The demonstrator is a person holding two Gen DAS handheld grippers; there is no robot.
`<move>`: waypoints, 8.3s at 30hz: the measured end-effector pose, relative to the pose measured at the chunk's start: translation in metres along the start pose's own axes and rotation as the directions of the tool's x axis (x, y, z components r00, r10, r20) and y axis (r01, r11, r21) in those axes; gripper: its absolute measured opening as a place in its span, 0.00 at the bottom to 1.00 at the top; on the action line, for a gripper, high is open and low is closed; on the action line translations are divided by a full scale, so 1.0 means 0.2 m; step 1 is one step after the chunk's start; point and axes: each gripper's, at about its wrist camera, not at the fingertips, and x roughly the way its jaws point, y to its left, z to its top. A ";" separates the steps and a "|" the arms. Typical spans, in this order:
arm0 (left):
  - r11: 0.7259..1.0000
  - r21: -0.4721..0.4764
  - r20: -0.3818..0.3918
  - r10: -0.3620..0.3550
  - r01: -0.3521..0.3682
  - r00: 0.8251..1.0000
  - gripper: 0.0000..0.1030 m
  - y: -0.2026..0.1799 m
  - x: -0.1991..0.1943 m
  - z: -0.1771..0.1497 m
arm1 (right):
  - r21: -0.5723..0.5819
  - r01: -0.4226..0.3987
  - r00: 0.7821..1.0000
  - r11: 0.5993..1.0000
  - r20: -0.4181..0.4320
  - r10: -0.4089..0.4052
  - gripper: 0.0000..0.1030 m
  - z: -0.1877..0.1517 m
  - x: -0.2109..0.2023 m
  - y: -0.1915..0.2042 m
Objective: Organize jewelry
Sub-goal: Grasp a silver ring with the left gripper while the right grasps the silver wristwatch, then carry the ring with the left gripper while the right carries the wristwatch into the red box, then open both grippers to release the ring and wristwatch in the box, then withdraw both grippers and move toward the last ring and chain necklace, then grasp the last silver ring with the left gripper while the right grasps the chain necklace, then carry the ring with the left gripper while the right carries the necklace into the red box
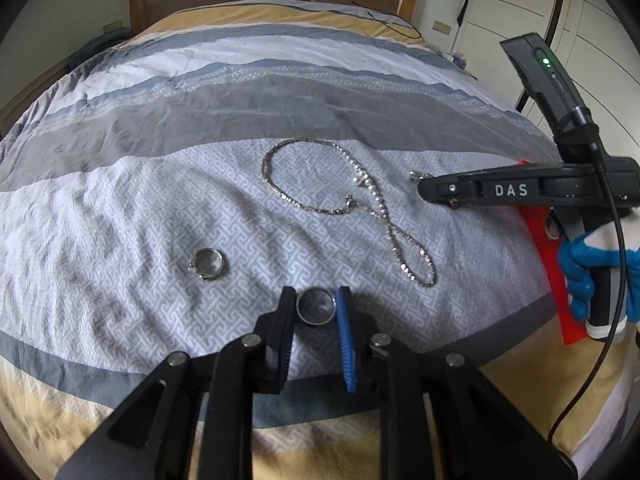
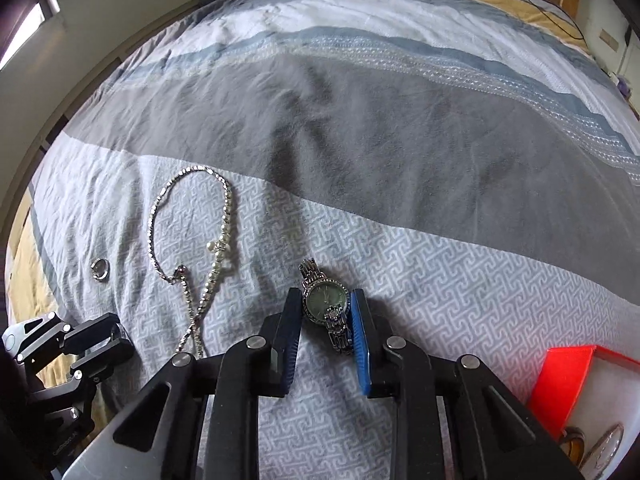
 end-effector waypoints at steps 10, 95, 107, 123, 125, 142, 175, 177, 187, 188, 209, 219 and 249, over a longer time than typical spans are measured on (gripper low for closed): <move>1.000 0.003 0.055 0.014 -0.014 0.998 0.18 -0.08 -0.18 0.09 | 0.037 -0.066 0.986 0.997 0.157 0.059 0.23 -0.07 -0.38 -0.03; 0.959 0.238 -0.024 -0.153 0.154 0.988 0.27 -1.37 0.24 0.35 | 0.258 0.203 0.951 0.944 0.179 -0.254 0.42 -0.65 -0.71 -1.07; 0.959 0.241 0.032 -0.161 0.149 0.986 0.34 -1.31 -0.13 0.31 | 0.335 0.186 0.935 0.924 0.229 -0.271 0.44 -0.80 -1.01 -0.95; 0.978 0.178 0.058 -0.123 0.111 0.991 0.34 -1.07 -0.74 0.00 | 0.391 0.133 0.926 0.911 0.280 -0.255 0.46 -1.14 -1.44 -0.58; 0.984 0.156 0.084 -0.105 0.091 0.991 0.34 -1.02 -0.85 -0.05 | 0.388 0.131 0.921 0.912 0.293 -0.256 0.47 -1.17 -1.52 -0.52; 0.988 -0.057 0.233 0.153 -0.144 0.960 0.43 -0.55 -1.61 -0.49 | 0.327 -0.019 0.868 0.945 0.474 -0.146 0.55 -1.33 -1.81 0.03; 0.947 -0.223 0.089 0.255 -0.230 0.963 0.49 0.01 -1.26 -0.74 | 0.164 -0.016 0.951 0.986 0.308 -0.036 0.61 -1.26 -1.37 0.37; 0.941 -0.247 0.069 0.254 -0.230 0.965 0.49 0.06 -1.20 -0.74 | 0.147 -0.020 0.957 0.989 0.289 -0.023 0.61 -1.21 -1.29 0.38; 0.945 -0.298 0.059 0.160 -0.135 0.985 0.49 0.28 -0.88 -0.50 | 0.047 -0.035 0.976 0.998 0.214 0.024 0.61 -0.84 -0.91 0.43; 0.951 -0.285 0.062 0.146 -0.123 0.987 0.49 0.28 -0.84 -0.46 | 0.040 -0.034 0.977 0.999 0.210 0.025 0.61 -0.79 -0.87 0.43; 0.994 -0.084 -0.009 0.064 -0.065 0.998 0.46 0.28 -0.03 0.05 | -0.002 -0.051 0.997 0.999 0.055 0.051 0.48 -0.10 -0.04 0.36; 0.991 -0.113 -0.021 0.068 -0.070 0.997 0.36 0.32 0.09 0.06 | 0.012 -0.055 0.996 0.998 0.074 0.054 0.17 -0.04 0.10 0.34; 0.991 -0.115 0.082 0.079 -0.069 0.994 0.17 0.18 -0.50 0.01 | 0.095 -0.180 0.951 0.979 0.271 0.148 0.06 -0.31 -0.64 0.42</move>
